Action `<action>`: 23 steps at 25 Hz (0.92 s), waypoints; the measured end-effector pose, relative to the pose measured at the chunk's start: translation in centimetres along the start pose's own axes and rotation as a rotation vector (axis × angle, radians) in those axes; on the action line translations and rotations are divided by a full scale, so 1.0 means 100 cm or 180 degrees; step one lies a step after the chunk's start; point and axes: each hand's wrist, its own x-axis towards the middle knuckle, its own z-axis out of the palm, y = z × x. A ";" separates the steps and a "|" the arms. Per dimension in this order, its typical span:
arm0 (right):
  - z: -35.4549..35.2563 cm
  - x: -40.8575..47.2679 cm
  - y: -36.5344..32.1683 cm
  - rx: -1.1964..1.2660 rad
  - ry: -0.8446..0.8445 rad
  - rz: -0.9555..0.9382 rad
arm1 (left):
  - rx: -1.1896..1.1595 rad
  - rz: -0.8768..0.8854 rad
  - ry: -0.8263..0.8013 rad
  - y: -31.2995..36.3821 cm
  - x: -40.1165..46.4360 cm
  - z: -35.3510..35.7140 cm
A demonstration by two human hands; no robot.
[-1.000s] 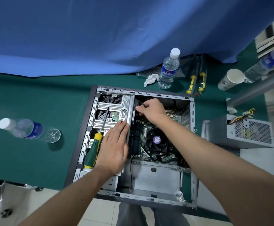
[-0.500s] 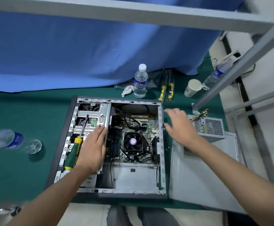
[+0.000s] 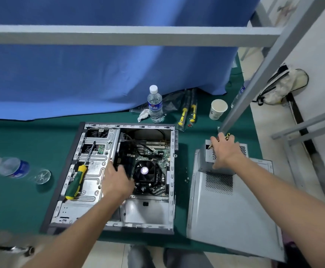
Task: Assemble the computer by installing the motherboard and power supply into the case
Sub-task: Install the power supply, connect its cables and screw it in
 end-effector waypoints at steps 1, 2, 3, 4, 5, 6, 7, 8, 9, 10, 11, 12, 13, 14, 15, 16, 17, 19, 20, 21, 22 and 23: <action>0.004 0.002 0.002 0.0042 0.0033 -0.0008 | -0.0112 -0.0037 -0.0063 0.008 -0.007 0.003; 0.010 0.003 0.003 0.0071 0.0051 -0.0042 | -0.0227 -0.0035 -0.0134 0.015 -0.013 0.007; 0.015 0.002 0.005 0.0092 0.0062 -0.0097 | -0.0411 -0.0024 -0.0233 0.021 -0.018 0.011; 0.020 0.001 0.005 0.0129 0.0081 -0.0142 | -0.0672 -0.0025 -0.0367 0.027 -0.022 0.013; 0.025 0.000 0.005 0.0189 0.0093 -0.0162 | -0.0941 -0.0030 -0.0541 0.033 -0.027 0.014; 0.029 -0.003 0.006 0.0247 0.0108 -0.0168 | -0.1150 0.0002 -0.0706 0.039 -0.031 0.014; 0.032 -0.005 0.008 0.0270 0.0144 -0.0181 | -0.1280 0.0085 -0.0819 0.044 -0.034 0.013; 0.034 -0.007 0.010 0.0236 0.0189 -0.0212 | -0.1357 0.0194 -0.0876 0.049 -0.037 0.012; 0.036 -0.010 0.013 0.0180 0.0210 -0.0238 | -0.1424 0.0312 -0.0913 0.052 -0.041 0.012; 0.037 -0.013 0.015 0.0152 0.0215 -0.0232 | -0.1504 0.0420 -0.0949 0.055 -0.044 0.012; 0.037 -0.017 0.018 0.0177 0.0225 -0.0203 | -0.1607 0.0499 -0.0983 0.056 -0.048 0.011; 0.035 -0.022 0.022 0.0262 0.0266 -0.0161 | -0.1715 0.0547 -0.1024 0.055 -0.053 0.011; 0.029 -0.028 0.025 0.0378 0.0353 -0.0116 | -0.1827 0.0562 -0.1064 0.053 -0.057 0.010; 0.019 -0.034 0.030 0.0486 0.0454 -0.0081 | -0.1936 0.0538 -0.1108 0.051 -0.059 0.009; 0.007 -0.040 0.034 0.0553 0.0560 -0.0068 | -0.2052 0.0482 -0.1159 0.050 -0.061 0.008; -0.007 -0.048 0.037 0.0579 0.0669 -0.0077 | -0.2182 0.0416 -0.1216 0.049 -0.063 0.006; -0.021 -0.056 0.037 0.0599 0.0795 -0.0099 | -0.2317 0.0371 -0.1274 0.048 -0.064 0.004; -0.053 -0.076 0.031 0.0738 0.1106 -0.0178 | -0.2573 0.0400 -0.1298 0.049 -0.065 -0.005; -0.069 -0.085 0.026 0.0949 0.1255 -0.0225 | -0.2676 0.0456 -0.1262 0.050 -0.064 -0.010; -0.085 -0.094 0.021 0.1261 0.1374 -0.0283 | -0.2776 0.0528 -0.1210 0.051 -0.063 -0.018; -0.100 -0.102 0.016 0.1636 0.1451 -0.0362 | -0.2884 0.0603 -0.1175 0.053 -0.062 -0.026; -0.114 -0.110 0.011 0.2012 0.1508 -0.0454 | -0.3011 0.0679 -0.1168 0.053 -0.062 -0.034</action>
